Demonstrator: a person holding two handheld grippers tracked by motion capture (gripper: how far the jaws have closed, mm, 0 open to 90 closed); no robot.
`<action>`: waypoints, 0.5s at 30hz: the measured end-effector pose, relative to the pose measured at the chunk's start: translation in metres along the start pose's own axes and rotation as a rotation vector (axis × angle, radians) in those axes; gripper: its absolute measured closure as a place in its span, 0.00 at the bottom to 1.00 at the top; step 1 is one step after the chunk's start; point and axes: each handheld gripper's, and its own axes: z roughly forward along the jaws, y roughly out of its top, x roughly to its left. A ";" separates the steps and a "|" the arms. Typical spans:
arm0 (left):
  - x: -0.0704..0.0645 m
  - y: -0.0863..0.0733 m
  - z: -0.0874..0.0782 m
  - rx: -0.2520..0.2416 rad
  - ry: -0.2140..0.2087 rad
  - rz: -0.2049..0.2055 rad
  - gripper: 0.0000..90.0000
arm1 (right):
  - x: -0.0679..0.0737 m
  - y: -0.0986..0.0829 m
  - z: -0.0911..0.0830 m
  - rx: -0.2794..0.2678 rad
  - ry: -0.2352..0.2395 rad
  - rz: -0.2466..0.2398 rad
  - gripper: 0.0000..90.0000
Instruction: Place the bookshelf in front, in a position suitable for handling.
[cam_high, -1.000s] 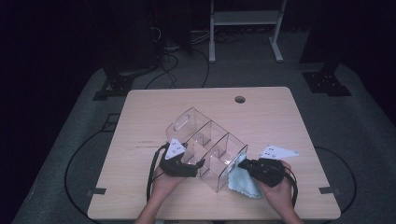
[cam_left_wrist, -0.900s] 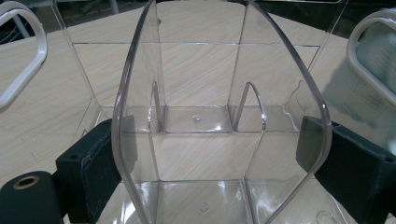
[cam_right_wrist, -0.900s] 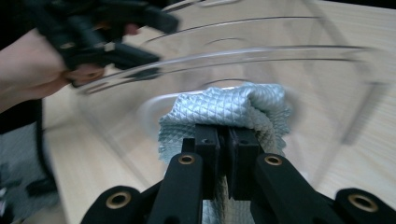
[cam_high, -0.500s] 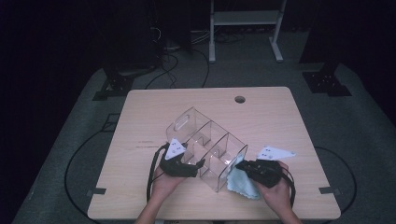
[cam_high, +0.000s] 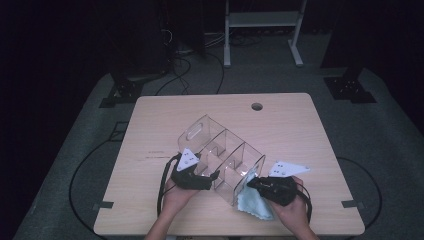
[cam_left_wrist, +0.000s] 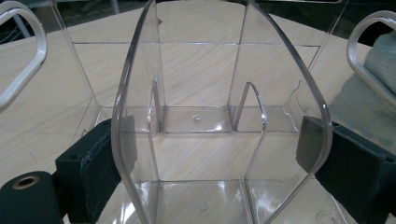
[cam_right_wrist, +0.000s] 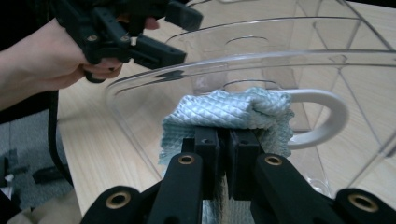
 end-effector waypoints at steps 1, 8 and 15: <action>0.000 0.000 0.000 0.000 0.000 0.000 0.10 | 0.000 0.000 0.000 0.000 0.000 0.000 0.94; -0.001 0.000 0.000 -0.001 0.006 0.000 0.10 | -0.018 -0.003 -0.005 -0.021 -0.035 0.065 0.94; -0.001 0.000 0.001 -0.002 0.003 -0.001 0.10 | -0.002 0.000 -0.002 0.005 0.000 0.006 0.94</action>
